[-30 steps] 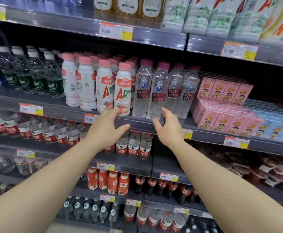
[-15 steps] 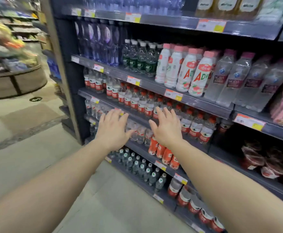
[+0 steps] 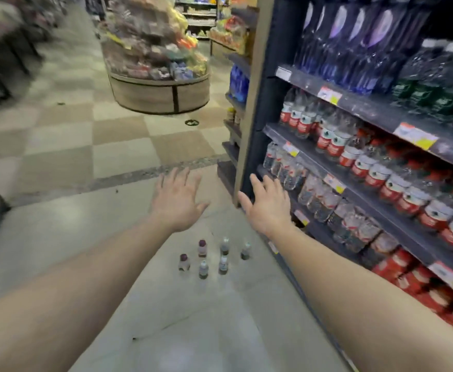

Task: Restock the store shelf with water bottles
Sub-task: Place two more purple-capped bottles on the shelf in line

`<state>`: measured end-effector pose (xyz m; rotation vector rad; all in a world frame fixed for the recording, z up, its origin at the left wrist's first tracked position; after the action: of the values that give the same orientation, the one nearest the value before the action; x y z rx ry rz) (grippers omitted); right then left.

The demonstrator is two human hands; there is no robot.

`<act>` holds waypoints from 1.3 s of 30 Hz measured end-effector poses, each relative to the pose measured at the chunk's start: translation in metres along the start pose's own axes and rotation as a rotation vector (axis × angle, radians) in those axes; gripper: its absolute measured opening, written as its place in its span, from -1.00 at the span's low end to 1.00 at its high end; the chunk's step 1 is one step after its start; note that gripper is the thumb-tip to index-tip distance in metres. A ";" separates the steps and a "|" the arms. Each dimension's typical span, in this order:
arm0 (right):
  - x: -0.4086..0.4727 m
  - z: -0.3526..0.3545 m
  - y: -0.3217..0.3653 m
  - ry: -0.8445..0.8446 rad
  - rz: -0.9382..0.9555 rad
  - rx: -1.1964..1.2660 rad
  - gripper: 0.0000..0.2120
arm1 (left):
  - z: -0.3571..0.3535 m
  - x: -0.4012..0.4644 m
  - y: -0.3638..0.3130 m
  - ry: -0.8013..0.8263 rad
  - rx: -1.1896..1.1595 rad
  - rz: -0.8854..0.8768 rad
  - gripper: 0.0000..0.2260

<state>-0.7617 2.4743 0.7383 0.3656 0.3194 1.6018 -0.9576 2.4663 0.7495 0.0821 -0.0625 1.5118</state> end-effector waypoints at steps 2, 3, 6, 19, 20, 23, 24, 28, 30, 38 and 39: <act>0.024 -0.026 0.016 0.015 0.000 -0.009 -0.37 | -0.010 0.017 0.025 0.006 0.012 0.007 -0.38; 0.034 -0.038 0.021 0.025 -0.004 -0.011 -0.36 | -0.015 0.026 0.035 0.007 0.015 0.007 -0.38; 0.062 -0.068 0.029 0.082 -0.037 -0.002 -0.35 | -0.032 0.054 0.056 0.022 0.010 0.000 -0.39; 0.221 -0.191 -0.026 0.274 -0.007 -0.043 -0.29 | -0.190 0.178 0.079 0.251 -0.113 0.090 -0.36; 0.237 -0.210 -0.033 0.303 -0.001 -0.045 -0.29 | -0.209 0.187 0.084 0.268 -0.132 0.118 -0.34; 0.274 -0.270 -0.056 0.397 0.016 -0.057 -0.28 | -0.276 0.204 0.096 0.346 -0.171 0.173 -0.29; 0.285 -0.292 -0.064 0.421 0.016 -0.061 -0.28 | -0.302 0.208 0.100 0.370 -0.183 0.192 -0.28; 0.318 -0.394 -0.100 0.508 0.009 -0.089 -0.28 | -0.412 0.218 0.109 0.480 -0.207 0.226 -0.28; 0.325 -0.451 -0.120 0.568 -0.006 -0.084 -0.28 | -0.472 0.221 0.114 0.527 -0.210 0.221 -0.28; 0.327 -0.645 -0.179 0.693 -0.008 -0.065 -0.28 | -0.681 0.216 0.128 0.690 -0.147 0.187 -0.21; 0.328 -0.664 -0.184 0.697 -0.004 -0.065 -0.28 | -0.700 0.214 0.128 0.709 -0.135 0.179 -0.20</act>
<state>-0.8906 2.8234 0.0721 -0.2602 0.7913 1.6924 -1.0800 2.7518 0.0740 -0.5803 0.4046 1.6340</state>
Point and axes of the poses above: each hand's wrist, its own x-axis towards the middle knuckle, its own z-axis out of the back of the hand, y = z × x, the point moved 6 cm from there along x, towards the middle knuckle, and after that the axes turned 5 degrees about x, right-handed, at the moved point
